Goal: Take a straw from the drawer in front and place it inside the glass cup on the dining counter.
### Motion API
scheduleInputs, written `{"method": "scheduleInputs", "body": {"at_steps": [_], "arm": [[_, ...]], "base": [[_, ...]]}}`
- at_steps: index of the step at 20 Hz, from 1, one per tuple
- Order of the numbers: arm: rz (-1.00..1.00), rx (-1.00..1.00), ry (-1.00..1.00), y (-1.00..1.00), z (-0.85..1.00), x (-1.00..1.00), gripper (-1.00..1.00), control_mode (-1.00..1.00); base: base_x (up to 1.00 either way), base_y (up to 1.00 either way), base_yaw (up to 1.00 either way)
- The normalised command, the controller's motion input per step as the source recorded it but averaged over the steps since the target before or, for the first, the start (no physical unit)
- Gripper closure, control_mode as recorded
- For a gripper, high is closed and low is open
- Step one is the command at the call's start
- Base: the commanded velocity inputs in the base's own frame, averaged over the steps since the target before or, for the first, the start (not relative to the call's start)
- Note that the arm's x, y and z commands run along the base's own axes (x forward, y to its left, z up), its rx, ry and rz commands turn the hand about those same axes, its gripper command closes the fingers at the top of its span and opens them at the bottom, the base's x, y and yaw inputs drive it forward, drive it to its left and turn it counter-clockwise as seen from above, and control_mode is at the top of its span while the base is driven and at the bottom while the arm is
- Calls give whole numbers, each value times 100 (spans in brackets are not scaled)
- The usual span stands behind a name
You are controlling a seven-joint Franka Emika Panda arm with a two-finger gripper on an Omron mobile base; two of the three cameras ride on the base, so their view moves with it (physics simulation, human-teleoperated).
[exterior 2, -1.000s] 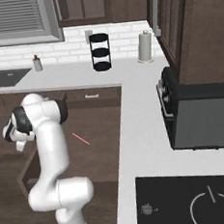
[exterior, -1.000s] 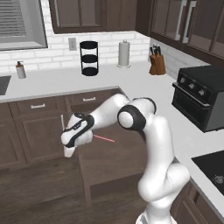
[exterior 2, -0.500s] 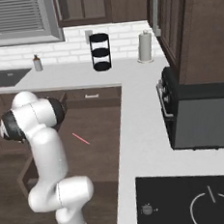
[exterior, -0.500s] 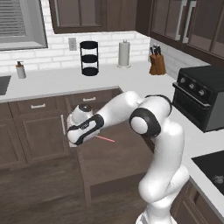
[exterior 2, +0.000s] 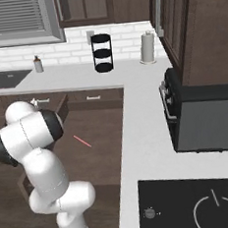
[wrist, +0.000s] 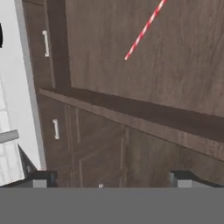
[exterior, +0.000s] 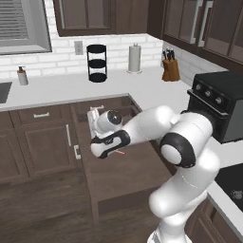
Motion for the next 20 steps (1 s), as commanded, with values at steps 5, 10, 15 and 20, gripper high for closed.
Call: {"method": "scheduleInputs", "body": {"at_steps": [5, 10, 15, 20], "arm": [[8, -13, -27, -51, 65, 0, -100, -100], [7, -22, -12, -44, 63, 0, -100, -100], [6, -20, 5, -47, 85, 6, -100, -100], [18, -17, 5, -52, 48, 0, -100, -100]], "base": [[0, 0, 0], [0, 0, 0], [0, 0, 0], [0, 0, 0]]}}
